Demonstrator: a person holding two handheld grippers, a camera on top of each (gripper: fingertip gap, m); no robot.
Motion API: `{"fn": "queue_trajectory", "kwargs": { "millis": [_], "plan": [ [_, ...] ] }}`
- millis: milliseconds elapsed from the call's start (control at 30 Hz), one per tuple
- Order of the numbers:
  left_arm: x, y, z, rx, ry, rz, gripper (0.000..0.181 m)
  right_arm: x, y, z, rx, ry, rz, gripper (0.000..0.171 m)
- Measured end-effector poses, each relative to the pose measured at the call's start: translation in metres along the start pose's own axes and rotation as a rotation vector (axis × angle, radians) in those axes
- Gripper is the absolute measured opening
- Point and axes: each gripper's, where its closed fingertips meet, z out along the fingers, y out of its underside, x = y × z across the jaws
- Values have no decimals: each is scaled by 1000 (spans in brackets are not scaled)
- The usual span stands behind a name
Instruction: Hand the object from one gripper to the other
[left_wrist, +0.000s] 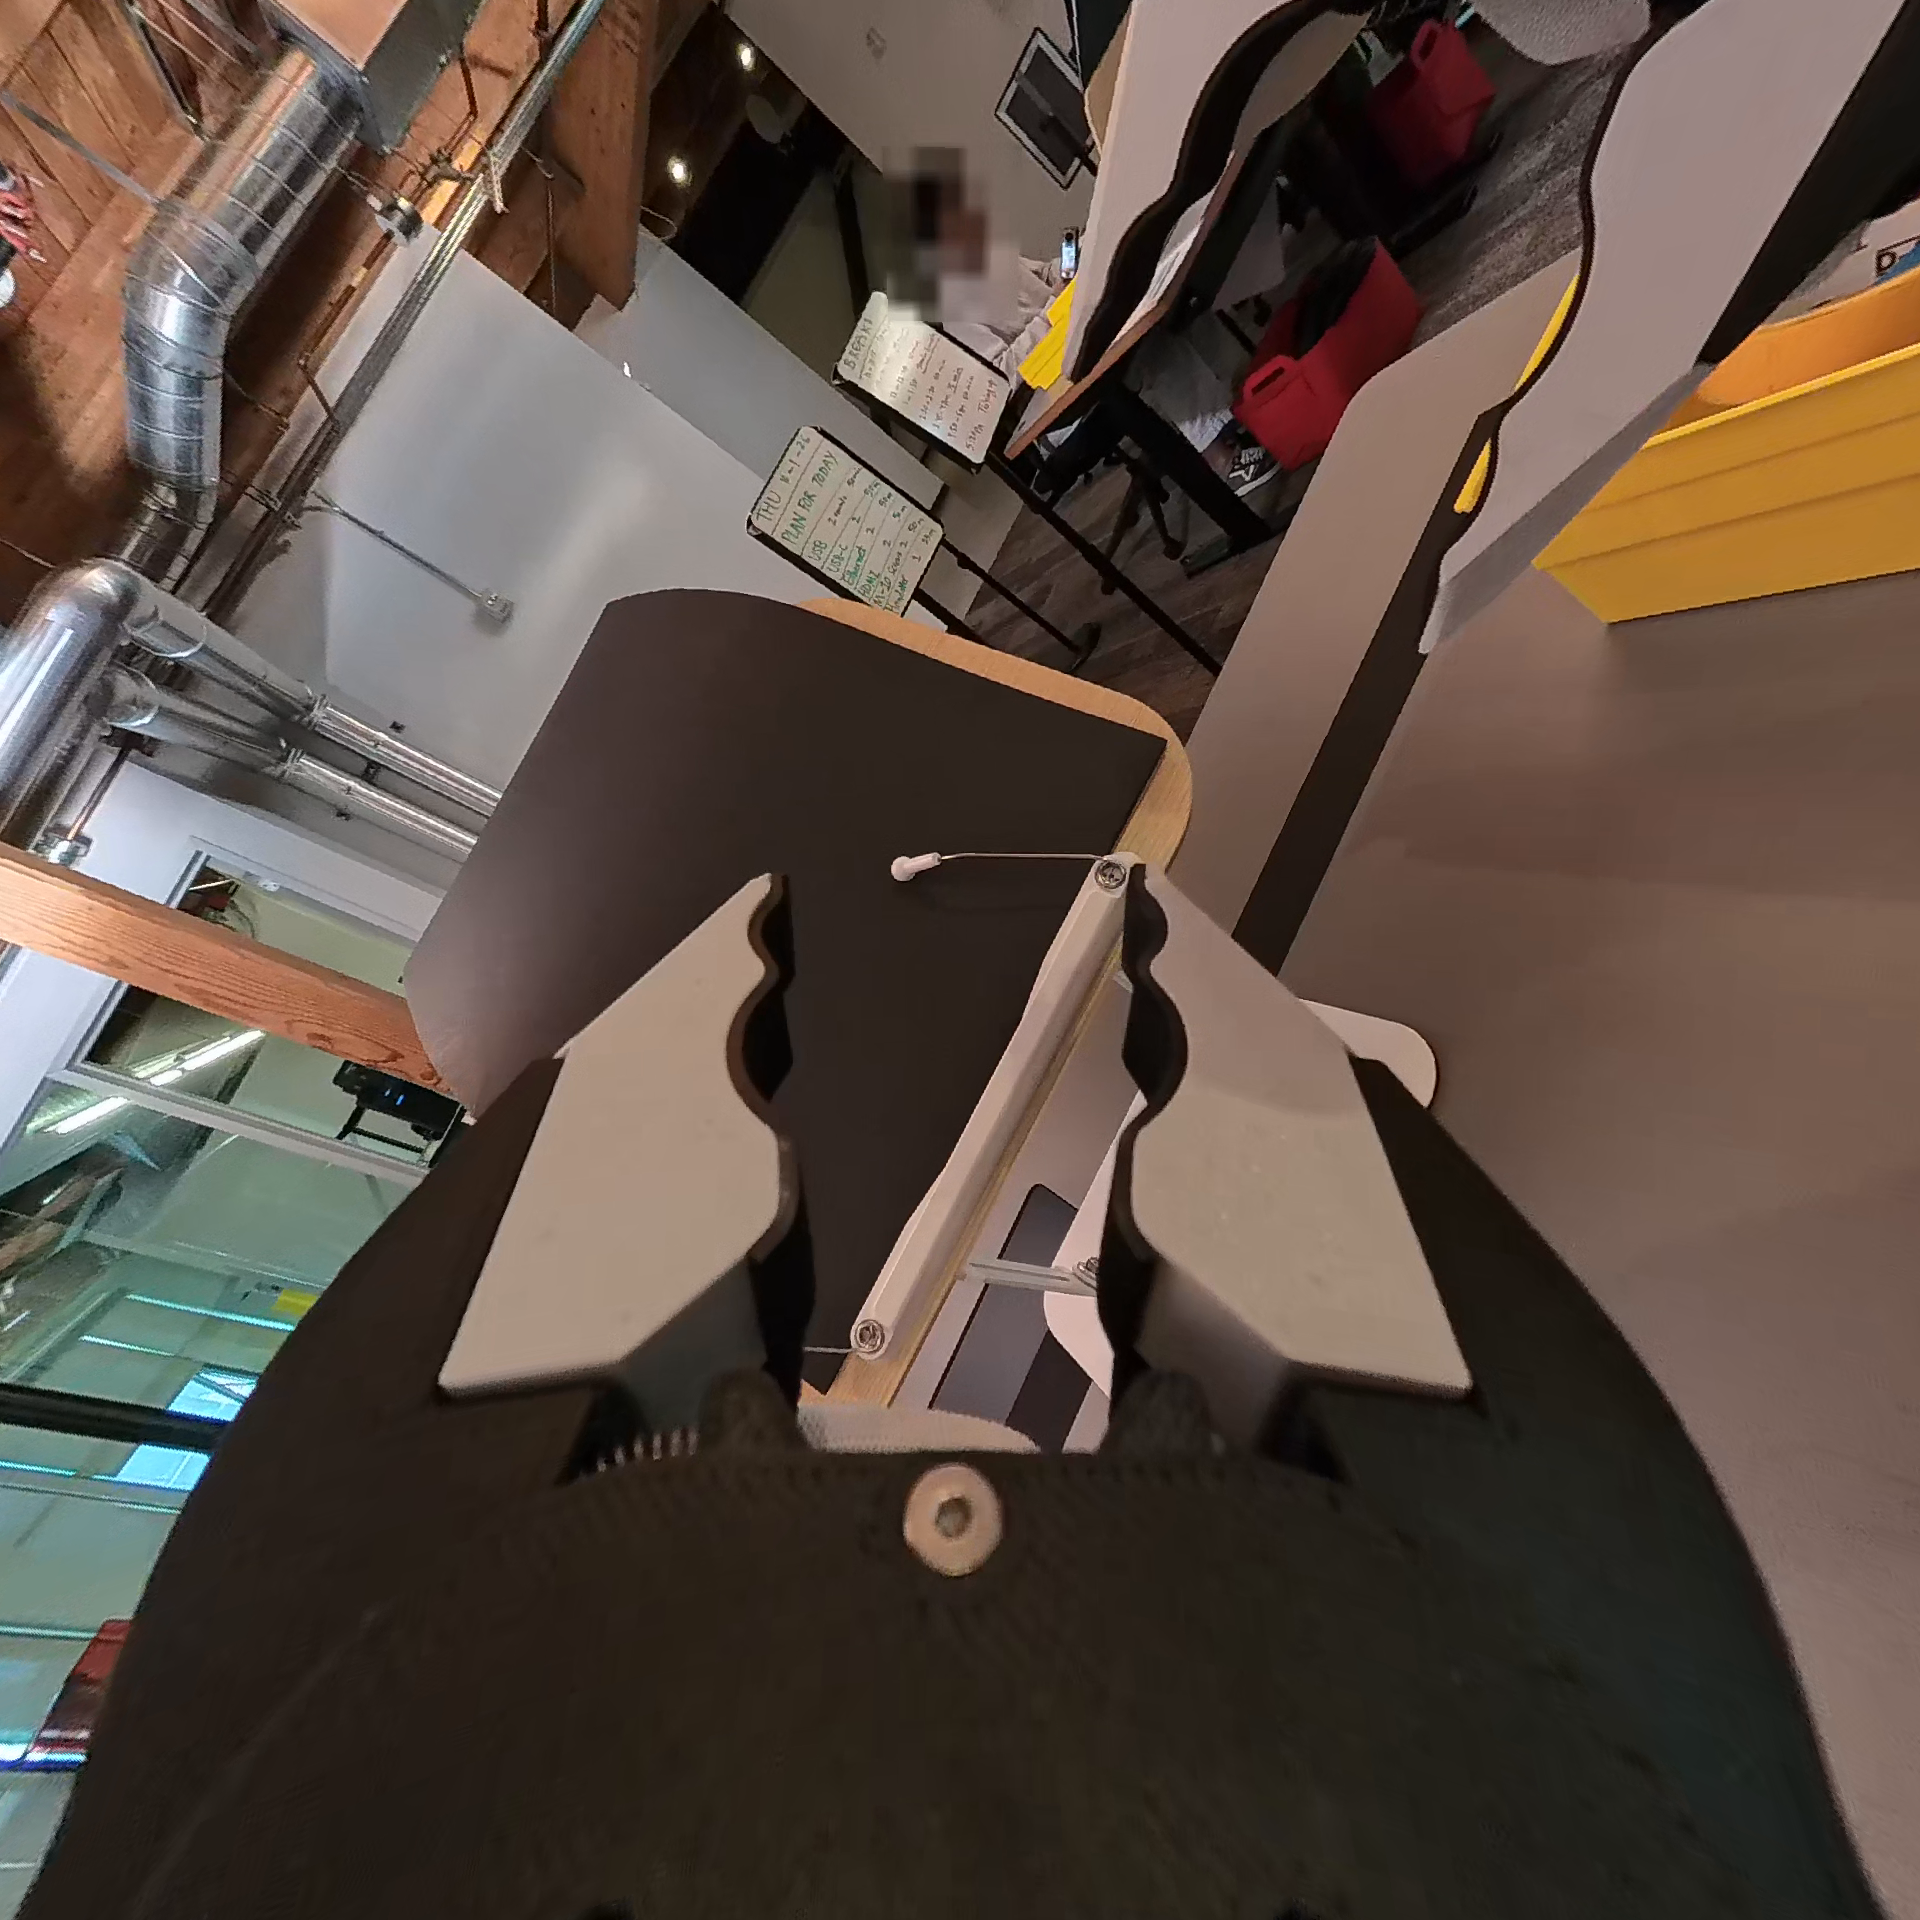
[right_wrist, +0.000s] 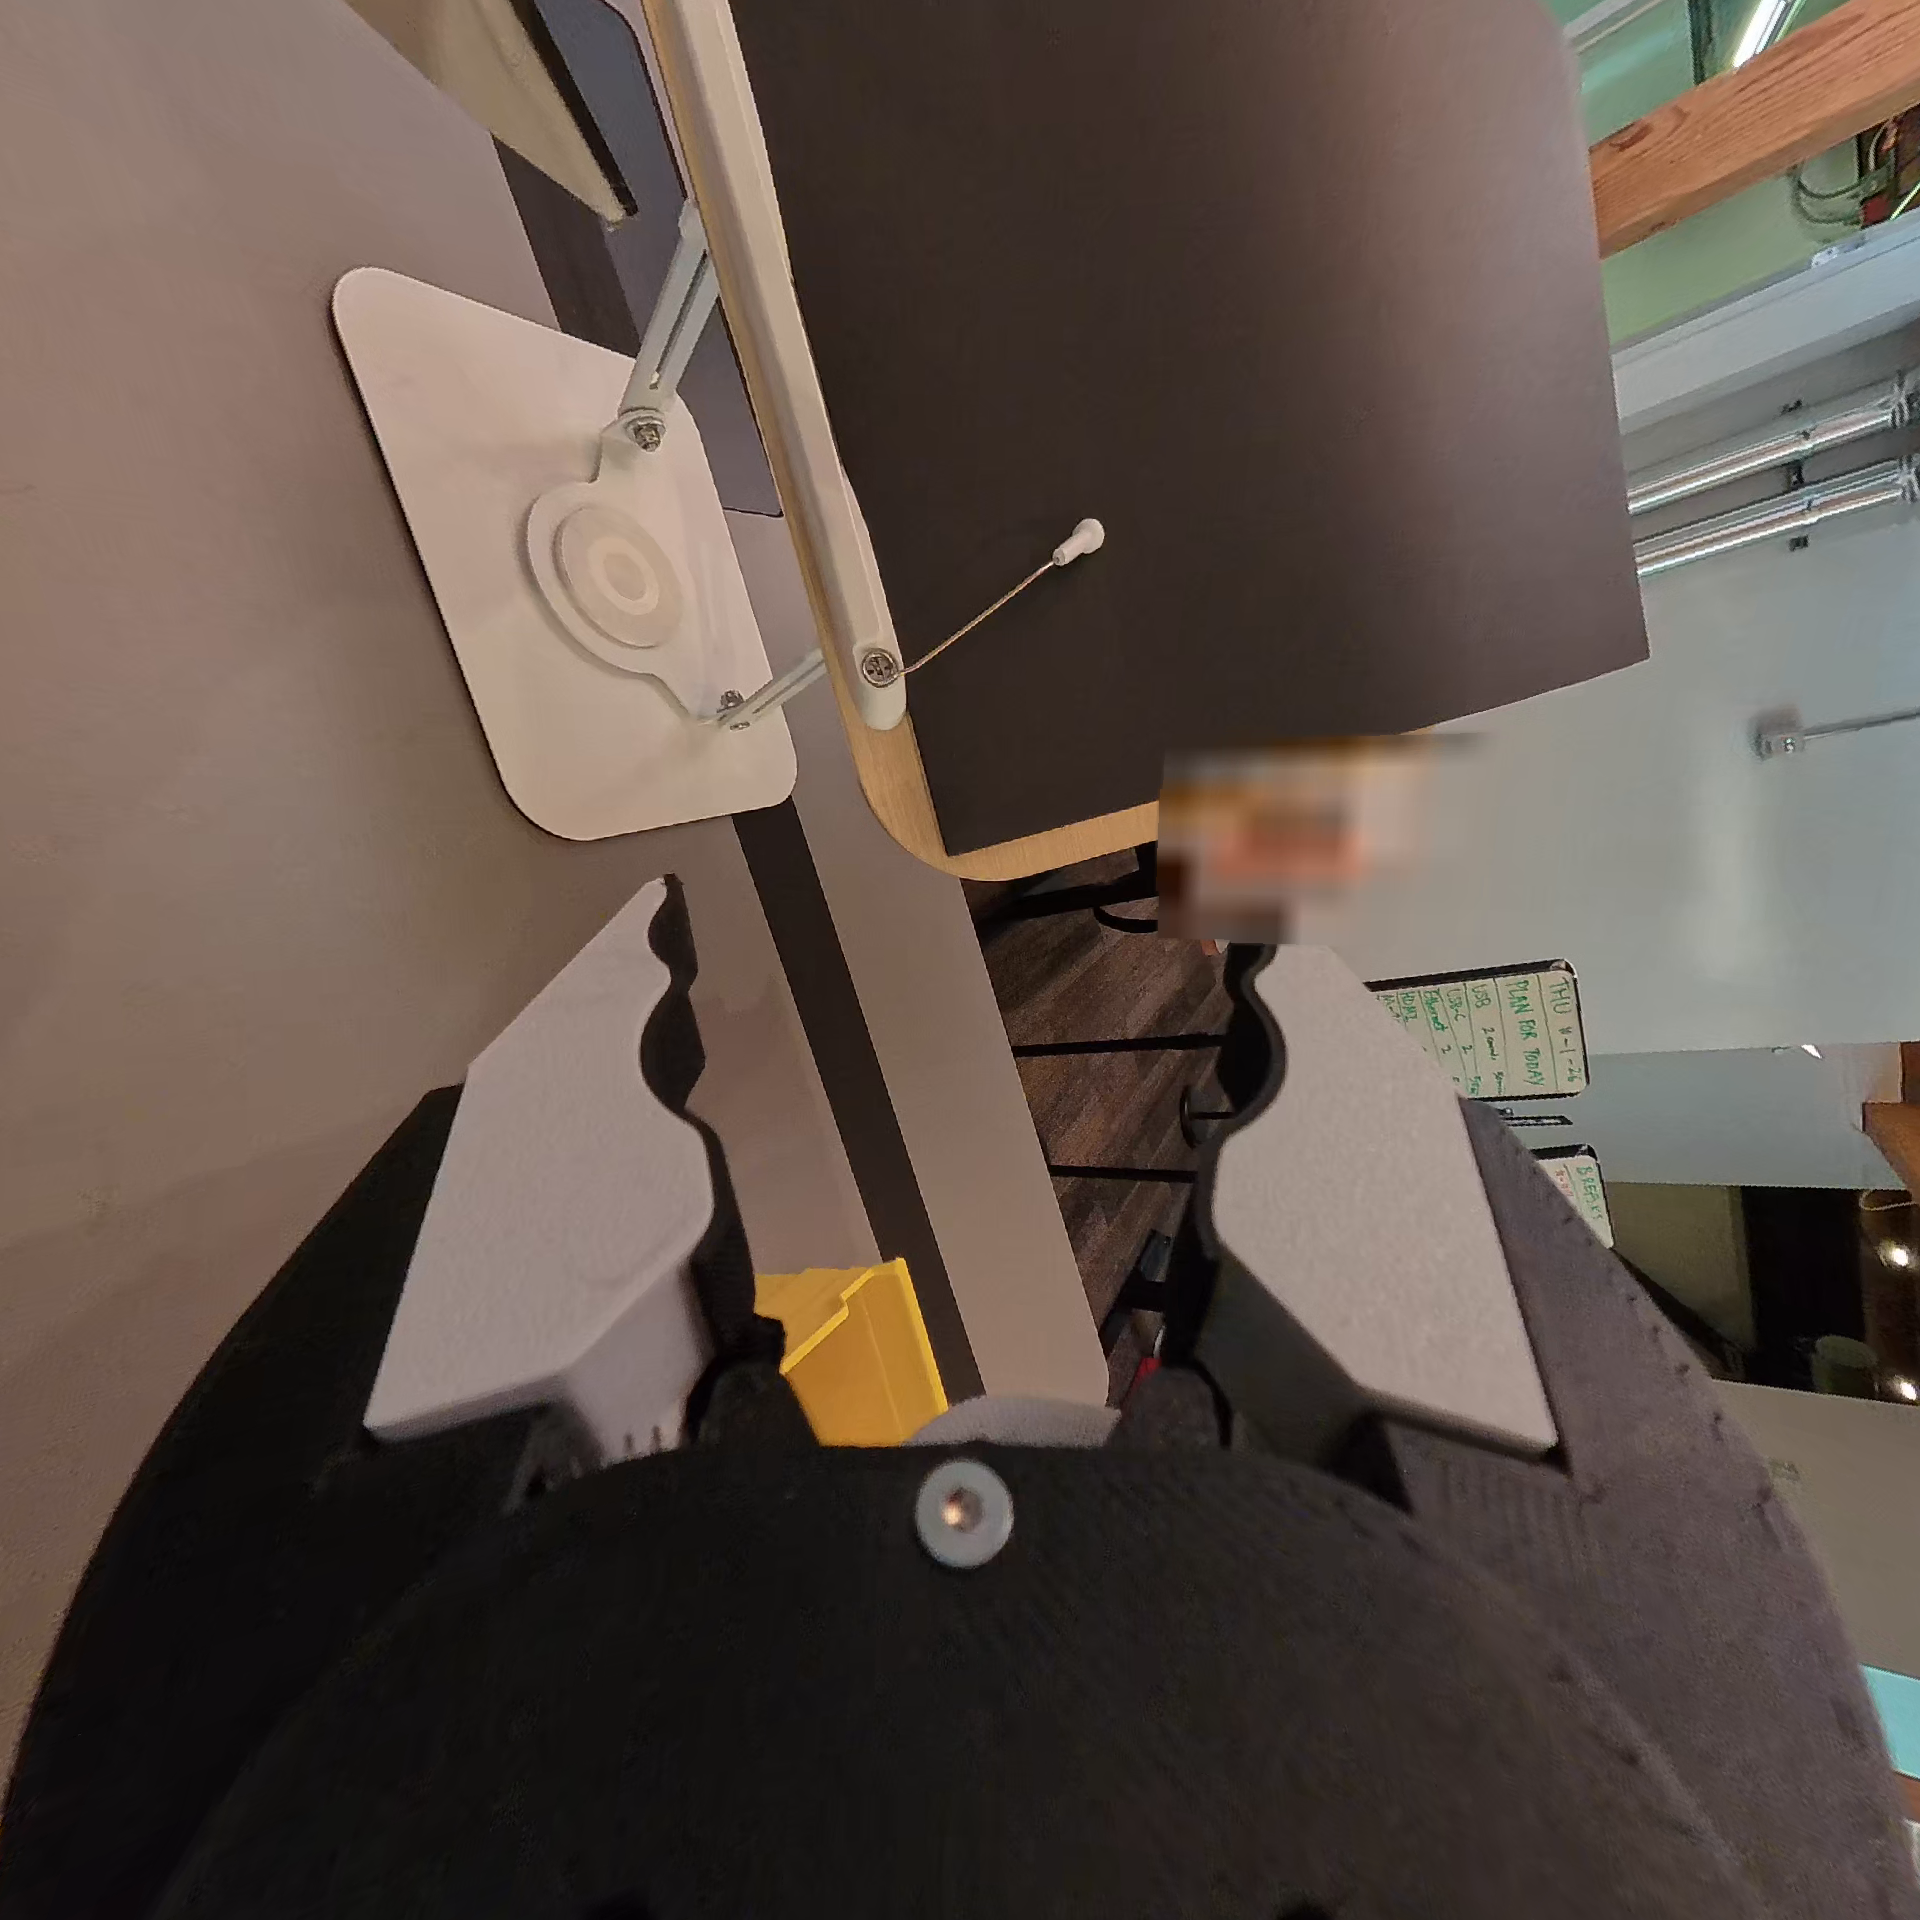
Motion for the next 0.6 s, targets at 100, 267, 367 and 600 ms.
{"fn": "queue_trajectory", "kwargs": {
  "millis": [100, 267, 367, 600],
  "plan": [
    [0, 0, 0, -2, 1, 2, 63, -1, 0, 1, -1, -2, -3, 101],
    [2, 1, 1, -6, 5, 5, 63, -1, -1, 1, -1, -2, -6, 101],
    [2, 2, 1, -10, 6, 8, 64, -2, -1, 2, -2, -4, -8, 101],
    [1, 3, 1, -13, 6, 5, 64, -4, -2, 4, -5, -9, -14, 101]
  ]
}}
